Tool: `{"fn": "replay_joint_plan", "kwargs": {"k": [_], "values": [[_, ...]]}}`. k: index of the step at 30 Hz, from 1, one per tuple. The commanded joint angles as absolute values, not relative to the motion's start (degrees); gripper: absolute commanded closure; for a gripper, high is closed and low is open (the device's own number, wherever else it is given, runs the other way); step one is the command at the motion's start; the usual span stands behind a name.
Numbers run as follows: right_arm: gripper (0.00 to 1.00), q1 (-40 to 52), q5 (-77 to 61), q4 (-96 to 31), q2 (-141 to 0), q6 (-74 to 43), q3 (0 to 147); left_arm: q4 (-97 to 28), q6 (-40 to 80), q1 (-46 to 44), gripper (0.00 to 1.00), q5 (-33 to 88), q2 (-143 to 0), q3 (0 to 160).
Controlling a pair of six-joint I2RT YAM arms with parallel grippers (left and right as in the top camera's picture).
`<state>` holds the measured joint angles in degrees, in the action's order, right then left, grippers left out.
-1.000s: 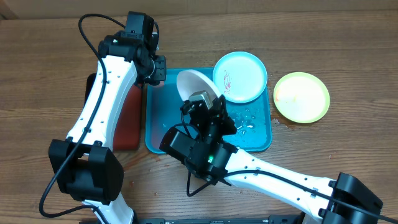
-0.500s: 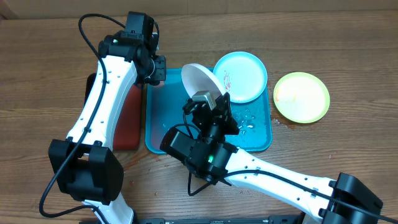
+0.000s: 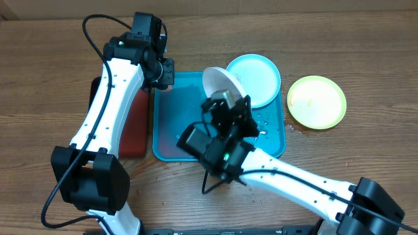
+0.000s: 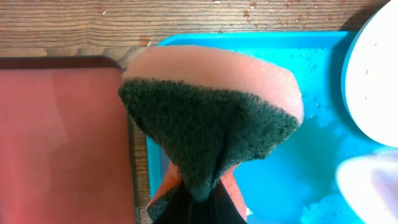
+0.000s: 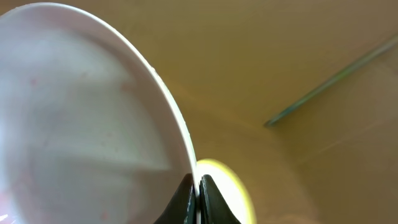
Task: Clean dirty plates on tray and stack at the side
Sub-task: 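Carry the white plate right and stack it on the yellow plate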
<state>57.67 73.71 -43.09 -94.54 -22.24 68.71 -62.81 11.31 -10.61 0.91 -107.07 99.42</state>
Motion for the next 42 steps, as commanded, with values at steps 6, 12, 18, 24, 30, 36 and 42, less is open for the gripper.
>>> {"fn": "replay_joint_plan", "kwargs": {"k": [6,12,18,24,30,36,42], "values": [[0.96,50.15,20.08,-43.24,-92.62,-25.32,70.22,-63.02,11.81,-10.57,0.96,1.5,-107.9,99.11],[0.96,33.69,0.23,-43.24,-87.77,-25.54,70.26,-63.02,11.81,-10.57,0.96,1.48,-107.9,99.11],[0.96,11.05,-12.23,-45.23,-85.23,-27.42,70.24,-63.05,11.81,-10.57,0.96,1.32,-107.9,99.11],[0.96,-7.42,-10.59,-47.46,-86.32,-28.75,68.12,-63.02,11.81,-10.57,0.96,1.34,-107.9,99.11],[0.96,-17.72,-5.78,-46.78,-89.36,-28.51,64.86,-63.02,11.81,-10.57,0.96,1.34,-107.9,99.11],[0.96,-19.68,-2.94,-43.7,-92.07,-28.56,61.52,-63.02,11.84,-10.57,0.96,1.37,-107.9,99.11],[0.95,-19.68,0.4,-40.01,-95.02,-28.56,59.99,-63.02,11.84,-10.57,0.96,1.37,-107.9,99.11]]}}
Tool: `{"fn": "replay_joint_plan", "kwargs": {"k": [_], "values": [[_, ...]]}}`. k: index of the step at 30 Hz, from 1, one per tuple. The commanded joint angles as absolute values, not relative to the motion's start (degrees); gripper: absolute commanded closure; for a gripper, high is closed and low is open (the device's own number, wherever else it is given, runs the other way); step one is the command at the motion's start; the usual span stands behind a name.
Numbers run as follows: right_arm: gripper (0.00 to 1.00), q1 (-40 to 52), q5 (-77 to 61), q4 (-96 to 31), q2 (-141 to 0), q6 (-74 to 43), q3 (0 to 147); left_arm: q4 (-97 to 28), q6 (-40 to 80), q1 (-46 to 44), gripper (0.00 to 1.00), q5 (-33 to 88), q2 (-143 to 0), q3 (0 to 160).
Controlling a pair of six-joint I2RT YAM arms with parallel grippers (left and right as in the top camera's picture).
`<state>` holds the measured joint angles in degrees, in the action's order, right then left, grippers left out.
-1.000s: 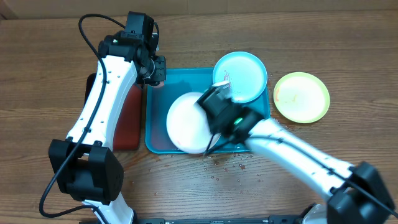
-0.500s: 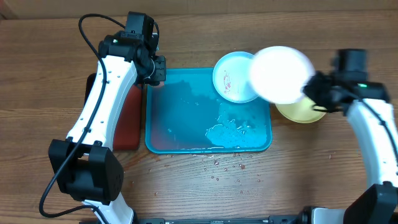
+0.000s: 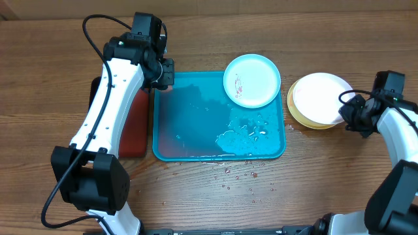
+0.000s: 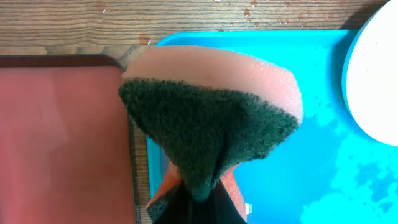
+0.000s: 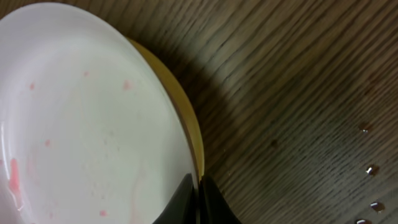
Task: Clean dirty plates on tray and stack at the side
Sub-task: 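Carry the white plate right and stack it on the yellow plate, then release the white plate and move the right gripper to the light-blue plate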
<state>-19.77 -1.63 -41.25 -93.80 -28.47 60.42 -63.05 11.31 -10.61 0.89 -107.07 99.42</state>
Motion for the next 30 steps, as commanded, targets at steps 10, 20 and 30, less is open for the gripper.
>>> {"fn": "replay_joint_plan", "kwargs": {"k": [10,20,30], "values": [[0.7,-17.54,-12.51,-38.63,-95.94,-23.49,62.89,-63.0,11.84,-10.57,0.96,1.37,-107.9,99.11],[0.7,-2.9,-14.15,-33.5,-96.95,-29.87,66.46,-63.0,11.81,-10.57,0.96,1.37,-107.9,99.11],[0.71,8.12,-8.75,-27.59,-104.66,-39.72,66.46,-62.81,11.84,-10.57,0.96,1.37,-107.9,99.11]]}}
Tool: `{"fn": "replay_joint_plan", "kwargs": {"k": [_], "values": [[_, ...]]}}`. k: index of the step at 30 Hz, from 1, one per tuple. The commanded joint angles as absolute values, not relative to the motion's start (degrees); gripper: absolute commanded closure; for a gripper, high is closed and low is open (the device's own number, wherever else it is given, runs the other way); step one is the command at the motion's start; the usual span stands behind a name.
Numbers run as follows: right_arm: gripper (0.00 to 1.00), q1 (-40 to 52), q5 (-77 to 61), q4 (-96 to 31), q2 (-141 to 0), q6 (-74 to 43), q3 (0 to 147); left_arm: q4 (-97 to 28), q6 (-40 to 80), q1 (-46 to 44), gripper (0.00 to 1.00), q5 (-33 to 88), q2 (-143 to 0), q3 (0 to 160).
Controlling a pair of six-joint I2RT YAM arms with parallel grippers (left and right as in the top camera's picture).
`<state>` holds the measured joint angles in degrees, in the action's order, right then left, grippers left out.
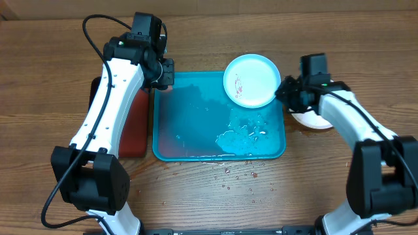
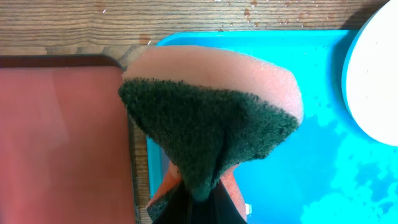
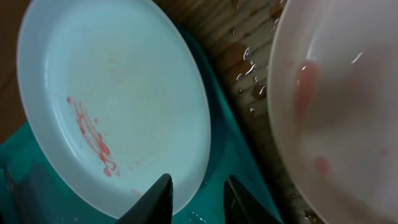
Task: Clean dirty plates on tray and stack at the side
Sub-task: 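Release the white plate and move the right gripper to the light-blue plate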
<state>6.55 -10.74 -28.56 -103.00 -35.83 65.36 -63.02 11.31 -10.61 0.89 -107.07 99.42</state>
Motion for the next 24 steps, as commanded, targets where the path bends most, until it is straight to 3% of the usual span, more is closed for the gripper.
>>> {"fn": "replay_joint_plan", "kwargs": {"k": [1,15,24], "values": [[0.72,8.69,-8.47,-27.33,-105.19,-39.75,66.46,-62.78,11.84,-10.57,0.96,1.37,-107.9,99.11],[0.8,11.62,-5.61,-25.74,-109.86,-40.47,66.46,-62.78,12.8,-10.57,0.96,1.54,-108.01,99.11],[0.96,15.55,-18.7,-30.74,-110.54,-40.07,66.48,-62.72,13.76,-10.57,0.96,1.32,-108.01,99.11]]}}
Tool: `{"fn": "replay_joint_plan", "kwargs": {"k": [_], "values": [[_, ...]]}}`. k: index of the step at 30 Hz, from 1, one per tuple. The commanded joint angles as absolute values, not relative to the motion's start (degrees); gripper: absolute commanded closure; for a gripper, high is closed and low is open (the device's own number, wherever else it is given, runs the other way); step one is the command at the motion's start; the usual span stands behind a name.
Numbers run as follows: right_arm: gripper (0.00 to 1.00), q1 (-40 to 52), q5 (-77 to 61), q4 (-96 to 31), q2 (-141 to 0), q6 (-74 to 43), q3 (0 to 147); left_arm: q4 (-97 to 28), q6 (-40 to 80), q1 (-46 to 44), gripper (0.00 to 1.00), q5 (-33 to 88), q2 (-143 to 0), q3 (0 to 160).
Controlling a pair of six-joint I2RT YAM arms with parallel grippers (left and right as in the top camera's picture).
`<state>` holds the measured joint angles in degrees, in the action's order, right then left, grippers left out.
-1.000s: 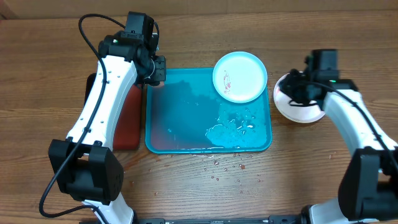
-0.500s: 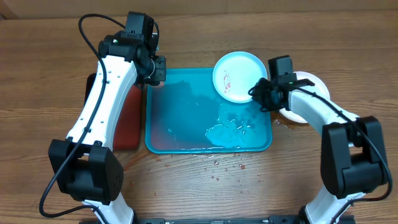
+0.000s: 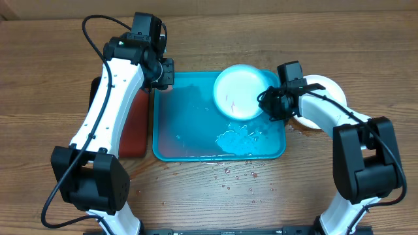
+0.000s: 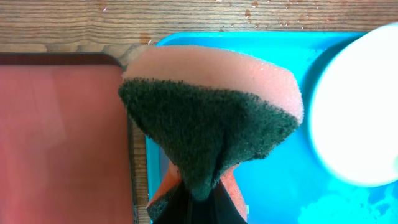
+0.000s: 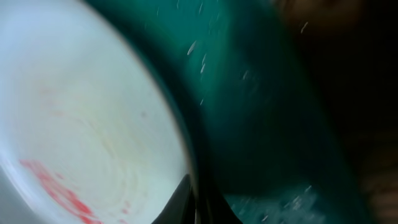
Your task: Clean dirty plates on tray and stack at the side
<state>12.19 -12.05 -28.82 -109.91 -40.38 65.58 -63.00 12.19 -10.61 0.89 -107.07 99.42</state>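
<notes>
A pale blue plate (image 3: 236, 91) with a red smear (image 5: 56, 186) sits over the back right of the blue tray (image 3: 189, 130), tilted up on its right side. My right gripper (image 3: 268, 104) is shut on its right rim (image 5: 200, 196). A white plate (image 3: 321, 85) lies on a yellow plate to the right of the tray, mostly hidden by my right arm. At the tray's back left corner my left gripper (image 3: 163, 72) is shut on a pink and green sponge (image 4: 211, 118), which hides its fingertips (image 4: 202, 196).
A dark red mat (image 3: 134, 124) lies along the tray's left side (image 4: 62, 137). Water and foam (image 3: 238, 138) pool in the tray's front right part. Drops of water (image 3: 235, 173) dot the wood in front of the tray.
My right gripper was open beside the pale blue plate's right rim, and the plate lay flat. Now the gripper is shut on that rim; the plate stands tilted and further left. My left arm has not moved.
My right gripper held a white plate upright over the tray. It then had that plate on the yellow plate at the right, still shut on it. Later it was open at the pale blue plate, and now it grips that plate. The left gripper held the sponge throughout.
</notes>
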Motion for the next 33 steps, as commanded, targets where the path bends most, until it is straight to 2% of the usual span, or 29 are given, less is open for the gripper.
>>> {"fn": "replay_joint_plan", "kwargs": {"k": [1,5,10,14,18,20,23,27,33], "values": [[0.96,16.78,-19.51,-31.53,-110.54,-40.07,66.48,-62.72,13.76,-10.57,0.96,1.32,-108.01,99.11],[0.95,22.9,-21.15,-33.58,-110.52,-38.48,66.57,-62.67,13.76,-10.57,0.96,1.32,-108.01,99.11],[0.68,23.97,-19.66,-38.48,-110.37,-31.05,72.4,-62.63,13.74,-10.57,0.96,1.32,-108.01,99.11],[0.56,22.5,-15.11,-41.63,-110.37,-19.92,78.87,-62.52,13.76,-10.57,0.96,1.32,-108.01,99.11],[0.54,22.33,-13.93,-36.38,-110.61,-3.68,79.5,-62.04,13.78,-10.57,0.96,1.34,-108.01,99.11],[0.54,22.44,-12.56,-34.92,-111.42,0.78,79.46,-61.84,13.78,-10.57,0.96,1.34,-108.01,99.11],[0.56,22.44,-12.53,-33.85,-113.12,3.11,79.46,-61.73,13.76,-10.57,0.96,1.34,-108.03,99.11],[0.75,22.44,-15.66,-34.28,-115.61,5.06,79.46,-61.54,13.76,-10.57,0.96,1.34,-108.09,99.11],[0.75,22.85,-17.04,-36.36,-117.1,7.4,79.46,-61.28,13.78,-10.57,0.96,1.34,-108.62,99.11]]}}
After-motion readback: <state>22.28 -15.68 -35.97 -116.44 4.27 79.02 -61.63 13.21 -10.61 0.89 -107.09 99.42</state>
